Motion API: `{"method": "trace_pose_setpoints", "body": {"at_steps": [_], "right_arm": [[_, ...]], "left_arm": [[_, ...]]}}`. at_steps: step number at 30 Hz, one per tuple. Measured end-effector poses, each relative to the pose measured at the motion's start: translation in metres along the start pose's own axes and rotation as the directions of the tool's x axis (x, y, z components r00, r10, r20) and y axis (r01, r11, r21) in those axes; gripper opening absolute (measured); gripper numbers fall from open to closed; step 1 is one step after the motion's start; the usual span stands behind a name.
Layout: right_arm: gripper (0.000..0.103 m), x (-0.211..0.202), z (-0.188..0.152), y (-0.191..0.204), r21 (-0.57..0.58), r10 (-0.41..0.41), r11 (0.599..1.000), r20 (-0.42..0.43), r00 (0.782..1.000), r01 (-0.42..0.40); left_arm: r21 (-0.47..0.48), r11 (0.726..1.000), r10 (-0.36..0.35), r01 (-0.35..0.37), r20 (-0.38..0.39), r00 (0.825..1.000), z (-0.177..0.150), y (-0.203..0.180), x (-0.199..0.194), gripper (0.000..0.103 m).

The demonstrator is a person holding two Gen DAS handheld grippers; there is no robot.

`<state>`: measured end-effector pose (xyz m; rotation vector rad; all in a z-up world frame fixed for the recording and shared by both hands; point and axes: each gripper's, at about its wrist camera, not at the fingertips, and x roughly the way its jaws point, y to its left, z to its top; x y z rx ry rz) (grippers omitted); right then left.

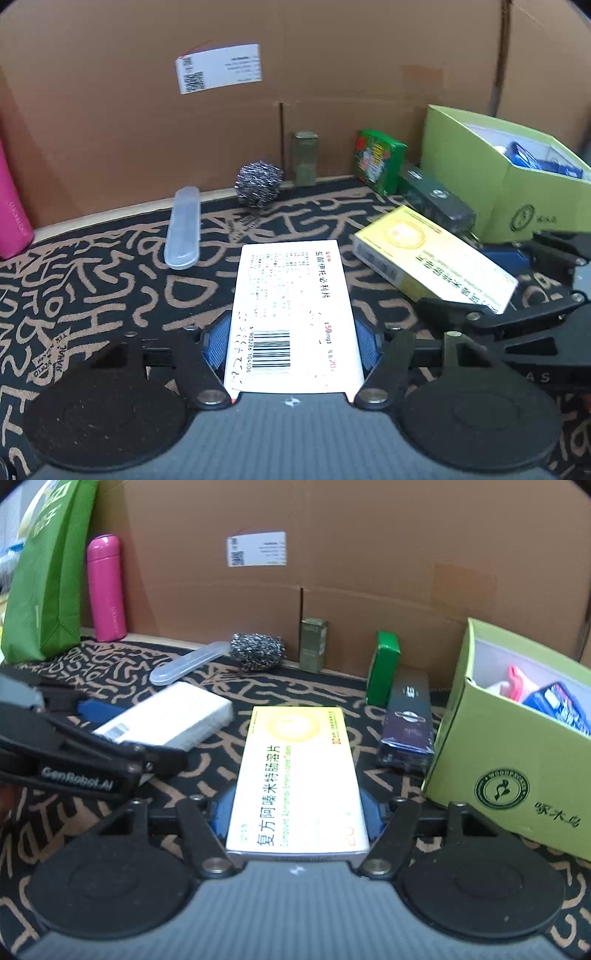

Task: Organize objects
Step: 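Carry both boxes over the shoe box and open both tools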

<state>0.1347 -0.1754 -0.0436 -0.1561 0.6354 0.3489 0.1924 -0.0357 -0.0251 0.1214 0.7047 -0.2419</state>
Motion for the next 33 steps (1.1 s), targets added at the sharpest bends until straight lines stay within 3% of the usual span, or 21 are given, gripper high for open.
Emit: {"method": "trace_pose_setpoints", "body": {"at_steps": [5, 10, 15, 18, 21, 27, 33], "right_arm": [[0.065, -0.020, 0.001, 0.002, -0.001, -0.002, 1.000, 0.077, 0.997, 0.002], [0.065, -0.045, 0.008, -0.017, 0.057, -0.044, 0.998, 0.182, 0.982, 0.034], [0.065, -0.072, 0.011, -0.049, 0.149, -0.115, 0.986, 0.275, 0.954, 0.076], [0.065, -0.087, 0.010, -0.068, 0.201, -0.216, 0.967, 0.312, 0.925, 0.158], [0.065, -0.103, 0.007, -0.093, 0.294, -0.264, 0.942, 0.340, 0.903, 0.164], [0.065, -0.117, 0.010, -0.135, 0.385, -0.472, 0.856, 0.315, 0.823, 0.344], [0.065, -0.108, 0.012, -0.181, 0.440, -0.533, 0.804, 0.239, 0.812, 0.399]], "left_arm": [[-0.021, 0.999, -0.044, 0.044, -0.001, 0.999, 0.006, -0.007, -0.011, 0.069], [-0.004, 0.998, -0.059, 0.060, 0.088, 0.994, 0.031, -0.021, -0.035, 0.069], [0.040, 0.995, -0.101, 0.096, 0.151, 0.983, 0.065, -0.053, -0.048, 0.069], [0.087, 0.991, -0.116, 0.102, 0.187, 0.975, 0.080, -0.078, -0.050, 0.069], [0.104, 0.987, -0.146, 0.126, 0.209, 0.967, 0.097, -0.099, -0.049, 0.069], [0.129, 0.978, -0.188, 0.166, 0.187, 0.964, 0.126, -0.137, -0.026, 0.069], [0.156, 0.969, -0.215, 0.192, 0.150, 0.965, 0.146, -0.172, 0.003, 0.069]]}}
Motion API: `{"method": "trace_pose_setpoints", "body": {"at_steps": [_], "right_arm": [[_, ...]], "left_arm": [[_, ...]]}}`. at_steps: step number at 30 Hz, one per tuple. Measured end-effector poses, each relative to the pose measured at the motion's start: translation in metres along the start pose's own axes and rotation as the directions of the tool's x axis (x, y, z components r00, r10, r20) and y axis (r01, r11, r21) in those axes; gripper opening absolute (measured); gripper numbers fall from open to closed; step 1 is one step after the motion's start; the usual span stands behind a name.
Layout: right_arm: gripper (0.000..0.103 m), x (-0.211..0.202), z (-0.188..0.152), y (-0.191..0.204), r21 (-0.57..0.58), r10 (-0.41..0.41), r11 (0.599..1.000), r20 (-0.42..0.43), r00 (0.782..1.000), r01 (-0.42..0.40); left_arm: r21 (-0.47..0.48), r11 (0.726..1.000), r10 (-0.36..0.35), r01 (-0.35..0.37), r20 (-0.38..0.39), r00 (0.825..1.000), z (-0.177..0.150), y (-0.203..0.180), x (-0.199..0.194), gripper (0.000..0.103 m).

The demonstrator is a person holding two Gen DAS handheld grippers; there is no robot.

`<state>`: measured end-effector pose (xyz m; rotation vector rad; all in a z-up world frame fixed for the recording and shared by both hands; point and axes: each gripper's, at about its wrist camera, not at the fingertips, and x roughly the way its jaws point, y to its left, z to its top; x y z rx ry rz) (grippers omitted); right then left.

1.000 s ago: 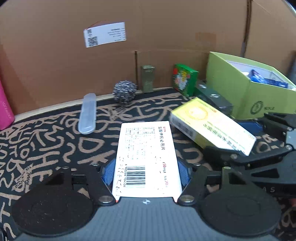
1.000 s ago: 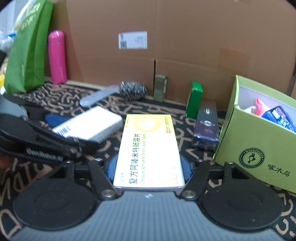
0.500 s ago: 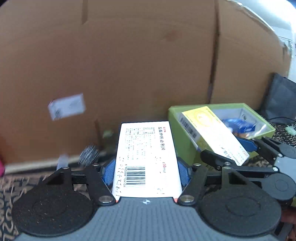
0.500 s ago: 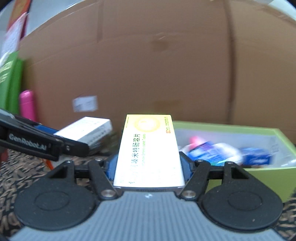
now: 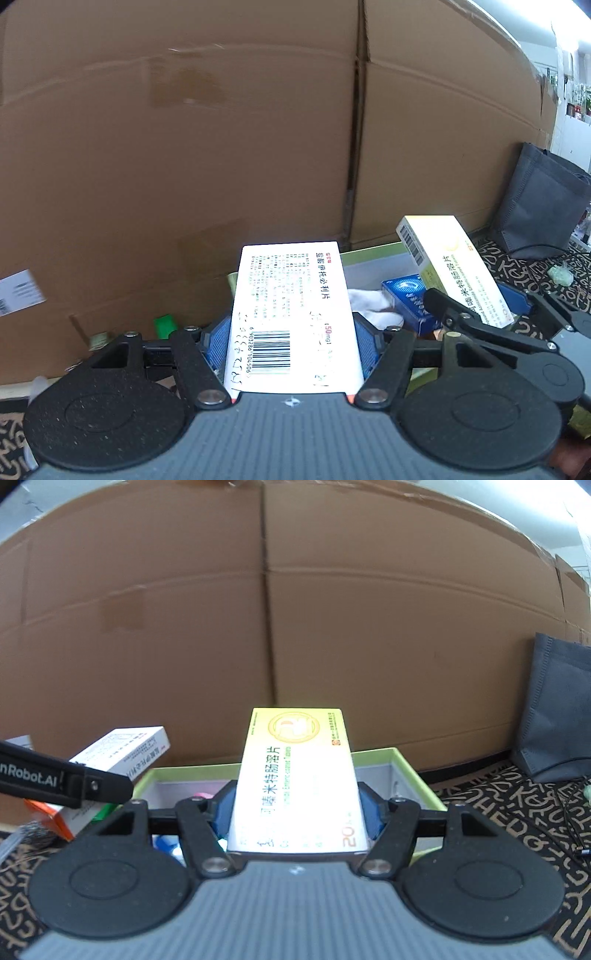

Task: Organize objects
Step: 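Carry both boxes over the shoe box and open both tools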

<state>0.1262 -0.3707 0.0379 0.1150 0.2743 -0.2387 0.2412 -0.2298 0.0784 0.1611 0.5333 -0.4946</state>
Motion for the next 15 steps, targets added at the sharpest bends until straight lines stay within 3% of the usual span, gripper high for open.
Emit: {"method": "trace_pose_setpoints", "body": {"at_steps": [5, 6, 7, 8, 9, 15], "right_arm": [[0.066, 0.020, 0.003, -0.007, -0.016, -0.049, 0.999, -0.011, 0.999, 0.049], [0.067, 0.024, 0.001, -0.008, -0.019, -0.045, 0.999, -0.013, 0.999, 0.045], [0.070, 0.027, -0.002, -0.009, -0.027, -0.043, 0.999, -0.024, 0.999, 0.042], [0.081, 0.029, -0.006, -0.010, -0.037, -0.059, 0.998, -0.038, 0.998, 0.058], [0.086, 0.030, -0.008, -0.011, -0.048, -0.088, 0.995, -0.041, 0.995, 0.086], [0.100, 0.017, -0.006, -0.013, -0.014, -0.165, 0.986, 0.037, 0.986, 0.166]], "left_arm": [[0.012, 1.000, 0.025, -0.025, -0.002, 1.000, -0.001, -0.007, 0.021, 0.069], [0.003, 1.000, 0.026, -0.026, 0.025, 0.999, -0.004, -0.006, 0.021, 0.073], [-0.007, 0.999, 0.032, -0.032, 0.050, 0.998, -0.007, -0.005, 0.020, 0.090], [-0.019, 0.998, 0.060, -0.059, 0.062, 0.996, -0.009, -0.006, 0.019, 0.097], [-0.036, 0.996, 0.088, -0.086, 0.076, 0.993, -0.012, -0.004, 0.017, 0.101], [-0.095, 0.991, 0.095, -0.090, 0.054, 0.994, -0.030, 0.006, 0.014, 0.101]]}}
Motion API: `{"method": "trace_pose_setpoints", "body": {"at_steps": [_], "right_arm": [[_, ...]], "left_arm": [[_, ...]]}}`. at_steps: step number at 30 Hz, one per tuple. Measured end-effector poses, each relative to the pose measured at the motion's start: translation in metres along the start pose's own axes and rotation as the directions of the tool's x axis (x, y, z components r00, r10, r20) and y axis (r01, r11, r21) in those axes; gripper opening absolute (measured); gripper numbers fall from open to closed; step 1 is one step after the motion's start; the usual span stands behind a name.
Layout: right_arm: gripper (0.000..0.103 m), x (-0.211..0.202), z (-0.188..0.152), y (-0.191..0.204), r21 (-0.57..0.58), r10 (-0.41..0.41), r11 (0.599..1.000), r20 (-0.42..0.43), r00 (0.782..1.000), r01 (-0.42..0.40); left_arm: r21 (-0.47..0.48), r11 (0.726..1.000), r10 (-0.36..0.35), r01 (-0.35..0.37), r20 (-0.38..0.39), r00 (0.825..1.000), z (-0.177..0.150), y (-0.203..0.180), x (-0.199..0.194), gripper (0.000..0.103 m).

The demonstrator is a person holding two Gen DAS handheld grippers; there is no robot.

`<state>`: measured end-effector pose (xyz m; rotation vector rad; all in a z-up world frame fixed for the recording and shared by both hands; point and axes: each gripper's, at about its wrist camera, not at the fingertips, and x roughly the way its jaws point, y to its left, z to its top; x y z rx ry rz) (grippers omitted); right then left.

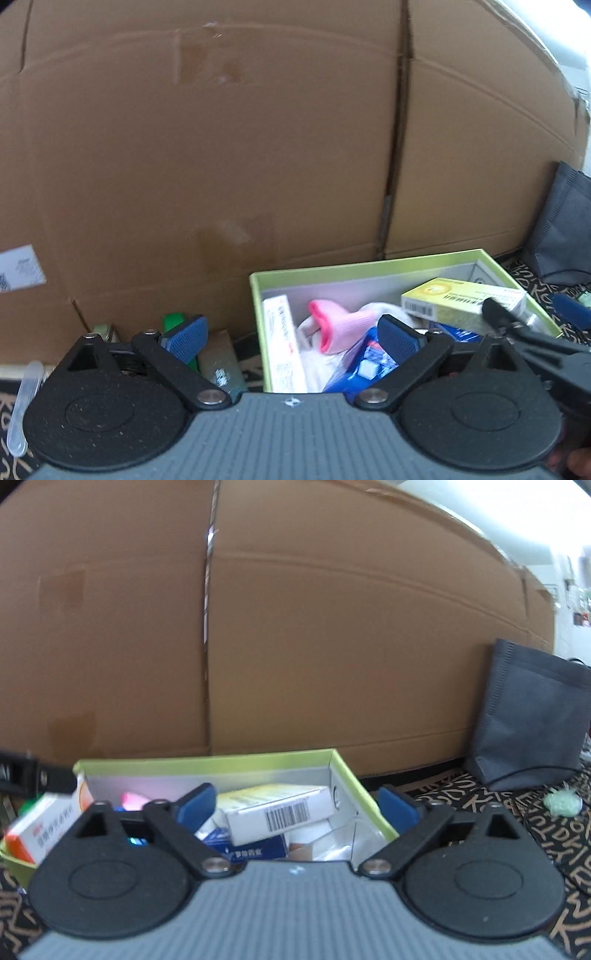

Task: Organize objects
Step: 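Carry both boxes over the shoe box and open both tools, then move both tools from the shoe box back toward the remaining items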

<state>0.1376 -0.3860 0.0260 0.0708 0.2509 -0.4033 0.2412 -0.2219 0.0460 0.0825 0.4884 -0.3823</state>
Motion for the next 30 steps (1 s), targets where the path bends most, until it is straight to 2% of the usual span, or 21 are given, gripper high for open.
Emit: {"method": "trace_pose_setpoints", "body": {"at_steps": [12, 21, 26, 30], "right_arm": [[0.103, -0.010, -0.012, 0.013, -0.003, 0.056, 0.998, 0.030, 0.998, -0.056], [0.103, -0.021, -0.018, 0.036, -0.069, 0.091, 0.994, 0.068, 0.994, -0.086], [0.103, -0.028, -0.020, 0.046, -0.092, 0.172, 0.982, 0.092, 0.981, -0.164], [0.103, -0.034, -0.023, 0.056, -0.088, 0.244, 0.968, 0.092, 0.965, -0.236]], "left_arm": [[-0.024, 1.000, 0.013, -0.013, 0.002, 1.000, -0.007, 0.026, -0.005, 0.101], [-0.043, 0.999, 0.028, -0.029, -0.006, 1.000, -0.021, 0.046, -0.013, 0.101], [-0.087, 0.995, 0.040, -0.038, 0.026, 0.999, -0.041, 0.072, -0.030, 0.101], [-0.123, 0.990, 0.066, -0.063, 0.023, 0.998, -0.065, 0.100, -0.041, 0.101]]}}
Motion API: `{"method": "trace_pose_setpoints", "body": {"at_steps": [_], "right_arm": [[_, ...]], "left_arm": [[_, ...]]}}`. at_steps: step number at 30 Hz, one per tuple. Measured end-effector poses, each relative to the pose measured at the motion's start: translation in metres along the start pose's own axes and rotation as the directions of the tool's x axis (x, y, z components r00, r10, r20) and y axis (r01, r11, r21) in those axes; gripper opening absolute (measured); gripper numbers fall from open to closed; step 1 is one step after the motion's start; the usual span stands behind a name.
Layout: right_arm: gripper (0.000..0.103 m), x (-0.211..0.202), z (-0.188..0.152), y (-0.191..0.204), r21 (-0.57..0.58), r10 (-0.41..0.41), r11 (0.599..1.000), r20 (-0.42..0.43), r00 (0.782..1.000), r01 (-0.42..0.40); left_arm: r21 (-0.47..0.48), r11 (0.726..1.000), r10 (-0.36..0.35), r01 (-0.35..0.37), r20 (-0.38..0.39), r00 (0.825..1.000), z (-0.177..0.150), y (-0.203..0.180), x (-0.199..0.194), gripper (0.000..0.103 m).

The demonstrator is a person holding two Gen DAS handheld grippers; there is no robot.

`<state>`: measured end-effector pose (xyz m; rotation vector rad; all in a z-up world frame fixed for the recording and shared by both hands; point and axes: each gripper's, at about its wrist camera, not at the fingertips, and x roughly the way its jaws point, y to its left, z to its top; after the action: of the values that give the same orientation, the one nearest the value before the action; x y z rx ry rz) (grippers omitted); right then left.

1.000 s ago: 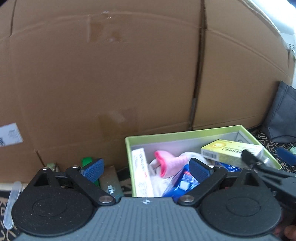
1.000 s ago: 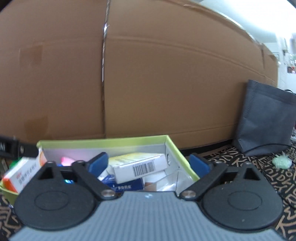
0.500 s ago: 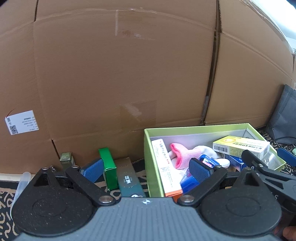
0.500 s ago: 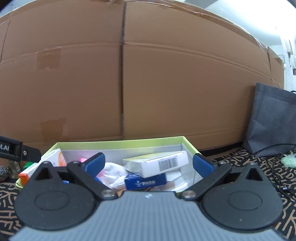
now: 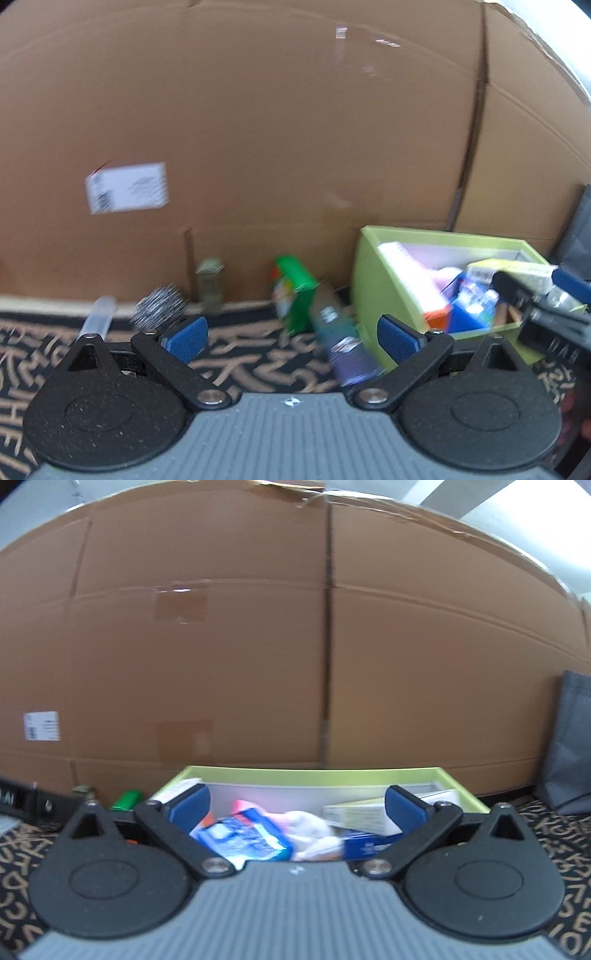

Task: Organize objects
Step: 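Move both tools from the shoe box back toward the remaining items, then grasp the clear plastic tube with left tool while right tool grasps steel wool scrubber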

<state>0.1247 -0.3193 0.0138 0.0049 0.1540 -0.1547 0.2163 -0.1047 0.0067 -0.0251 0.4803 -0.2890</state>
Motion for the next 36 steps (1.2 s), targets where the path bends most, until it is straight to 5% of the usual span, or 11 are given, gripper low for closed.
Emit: {"method": "trace_pose_setpoints", "body": {"at_steps": [10, 15, 20, 23, 25, 26, 28, 32, 36], "right_arm": [[0.103, -0.018, -0.001, 0.047, -0.085, 0.200, 0.977, 0.028, 0.979, -0.197], [0.103, -0.025, -0.003, 0.075, -0.136, 0.289, 0.949, 0.019, 0.957, -0.284], [0.103, -0.024, -0.003, 0.094, -0.105, 0.367, 0.924, -0.028, 0.930, -0.368], [0.103, -0.020, -0.005, 0.106, -0.083, 0.398, 0.911, -0.066, 0.915, -0.403], [0.103, -0.015, -0.007, 0.117, -0.062, 0.419, 0.902, -0.099, 0.902, -0.426], [0.103, -0.012, -0.008, 0.123, -0.050, 0.426, 0.899, -0.120, 0.897, -0.434], [0.103, -0.004, -0.008, 0.138, -0.027, 0.436, 0.895, -0.158, 0.886, -0.446], [0.101, 0.020, -0.003, 0.173, 0.005, 0.449, 0.889, -0.207, 0.869, -0.458], [0.086, 0.055, 0.003, 0.206, 0.011, 0.415, 0.904, -0.258, 0.873, -0.426]], "left_arm": [[-0.190, 0.973, 0.127, -0.127, -0.012, 0.992, -0.026, 0.092, -0.005, 0.101], [-0.110, 0.956, 0.269, -0.270, -0.031, 0.963, -0.023, 0.116, 0.006, 0.101], [-0.110, 0.953, 0.274, -0.283, -0.091, 0.957, -0.023, 0.136, 0.025, 0.096], [-0.140, 0.951, 0.258, -0.275, -0.127, 0.958, -0.024, 0.150, 0.032, 0.087], [-0.096, 0.949, 0.287, -0.300, -0.128, 0.949, -0.026, 0.151, 0.036, 0.058], [-0.048, 0.947, 0.308, -0.316, -0.130, 0.942, -0.026, 0.150, 0.037, 0.052], [-0.050, 0.956, 0.281, -0.289, -0.129, 0.951, -0.025, 0.152, 0.034, 0.032], [-0.065, 0.961, 0.260, -0.269, -0.122, 0.958, -0.028, 0.156, 0.026, 0.029], [-0.120, 0.963, 0.226, -0.240, -0.116, 0.967, -0.031, 0.166, 0.018, 0.029]]}}
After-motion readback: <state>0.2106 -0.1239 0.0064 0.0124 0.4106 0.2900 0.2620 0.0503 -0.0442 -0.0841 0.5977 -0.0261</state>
